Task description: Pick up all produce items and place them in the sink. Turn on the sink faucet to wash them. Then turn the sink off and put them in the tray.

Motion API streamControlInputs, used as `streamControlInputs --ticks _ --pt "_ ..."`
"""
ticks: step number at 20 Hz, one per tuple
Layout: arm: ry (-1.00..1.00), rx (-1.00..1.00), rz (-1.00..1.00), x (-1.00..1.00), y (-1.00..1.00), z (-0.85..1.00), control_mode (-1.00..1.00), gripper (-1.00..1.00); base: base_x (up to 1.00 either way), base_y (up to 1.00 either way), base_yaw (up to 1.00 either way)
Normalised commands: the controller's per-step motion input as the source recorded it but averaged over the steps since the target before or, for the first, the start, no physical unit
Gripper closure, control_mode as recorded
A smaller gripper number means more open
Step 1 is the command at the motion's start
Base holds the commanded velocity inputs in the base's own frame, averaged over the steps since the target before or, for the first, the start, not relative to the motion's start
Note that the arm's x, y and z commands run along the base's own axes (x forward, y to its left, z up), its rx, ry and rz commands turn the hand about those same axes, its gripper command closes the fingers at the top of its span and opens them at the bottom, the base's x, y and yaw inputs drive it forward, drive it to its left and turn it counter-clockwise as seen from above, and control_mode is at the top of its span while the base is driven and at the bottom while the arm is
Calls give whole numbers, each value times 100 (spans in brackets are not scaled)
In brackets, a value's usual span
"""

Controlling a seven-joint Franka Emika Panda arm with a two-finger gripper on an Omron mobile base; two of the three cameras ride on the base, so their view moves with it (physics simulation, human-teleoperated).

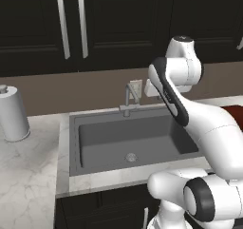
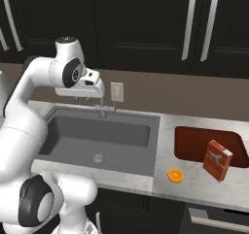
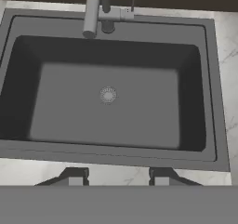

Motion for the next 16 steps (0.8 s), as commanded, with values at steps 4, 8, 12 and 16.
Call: streamControlInputs --ticks 4,8,12,16 --pt "2 -1 0 0 0 0 -100 -100 0 0 0" --pt "-1 0 0 0 -5 -2 -100 -100 0 0 0" --pt "-10 6 0 -31 -75 -1 -100 -100 0 0 0" --pt "-5 12 0 -39 -100 0 -100 -100 0 0 0"
